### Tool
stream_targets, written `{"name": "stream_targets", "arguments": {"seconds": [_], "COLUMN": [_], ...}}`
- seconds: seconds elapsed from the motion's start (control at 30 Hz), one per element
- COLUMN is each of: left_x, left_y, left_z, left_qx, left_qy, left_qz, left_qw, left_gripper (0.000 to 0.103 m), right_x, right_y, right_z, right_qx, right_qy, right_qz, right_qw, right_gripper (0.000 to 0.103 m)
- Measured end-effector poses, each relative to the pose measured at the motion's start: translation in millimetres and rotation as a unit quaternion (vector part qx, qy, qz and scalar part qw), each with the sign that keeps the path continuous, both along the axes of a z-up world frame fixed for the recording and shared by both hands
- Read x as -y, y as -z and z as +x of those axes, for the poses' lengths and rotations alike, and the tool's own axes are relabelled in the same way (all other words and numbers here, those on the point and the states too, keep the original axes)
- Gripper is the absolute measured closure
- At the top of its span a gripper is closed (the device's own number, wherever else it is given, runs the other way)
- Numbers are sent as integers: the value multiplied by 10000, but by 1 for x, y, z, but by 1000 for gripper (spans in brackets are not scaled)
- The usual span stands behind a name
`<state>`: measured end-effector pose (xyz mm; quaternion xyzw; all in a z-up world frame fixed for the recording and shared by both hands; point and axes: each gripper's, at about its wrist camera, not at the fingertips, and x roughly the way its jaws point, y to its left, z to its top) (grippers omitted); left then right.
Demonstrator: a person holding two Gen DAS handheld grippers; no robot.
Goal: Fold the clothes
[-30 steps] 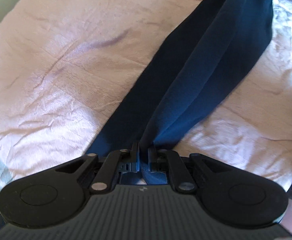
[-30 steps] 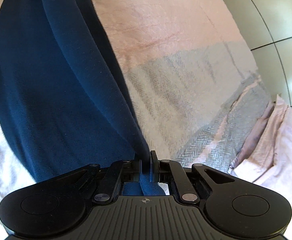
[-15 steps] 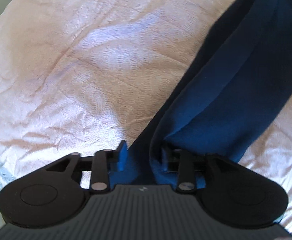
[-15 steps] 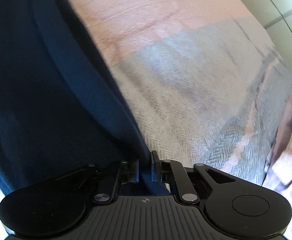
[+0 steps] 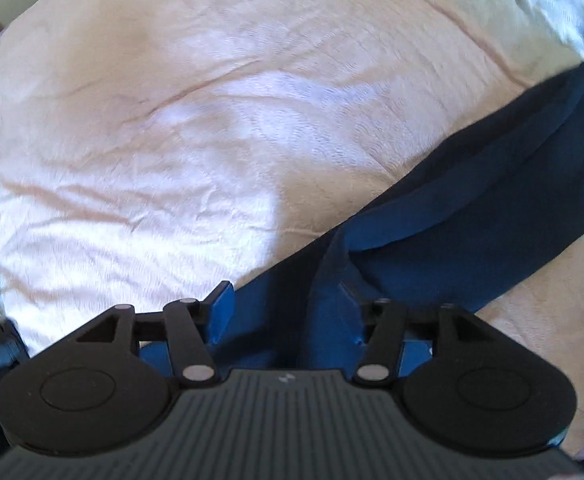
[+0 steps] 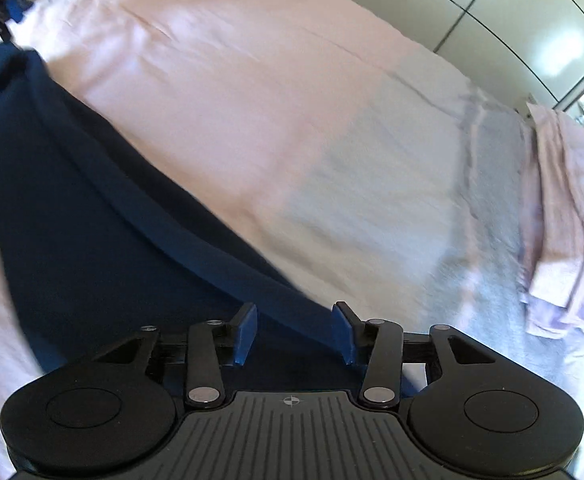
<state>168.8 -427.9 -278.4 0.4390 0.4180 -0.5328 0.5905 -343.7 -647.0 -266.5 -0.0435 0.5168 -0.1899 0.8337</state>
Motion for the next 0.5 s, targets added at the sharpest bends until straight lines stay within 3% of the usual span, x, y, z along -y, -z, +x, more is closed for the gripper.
{"name": "stream_targets", "arguments": {"seconds": [0.1,0.17,0.2,0.3,0.4,0.5], "left_x": [-29,-57,-73,-112,-132,-143], "left_y": [-6,-3,3,28,54,79], "left_z": [-9,-31,-46,-89,-118,-146], "left_qx": [29,-41,-24,-27,-378,111], "left_qy": [263,654,875,1307,1273,1561], "left_qz": [-253,-352,-422,-647,-797,-915], "left_qw": [9993,9972,9953,9893,9879,9834], "left_gripper": [50,42,35,32,28,26], "right_x": [-42,-79,-97,-143,-178,-208], "right_y": [-2,1,2,6,13,18], "right_z": [26,48,59,87,110,134], "right_qx": [350,396,410,459,342,177], "right_qy": [13,-73,-98,9,314,535], "right_qz": [607,791,832,996,1106,1181], "right_qw": [9975,9961,9956,9940,9928,9914], "right_gripper": [57,57,57,57,57,57]}}
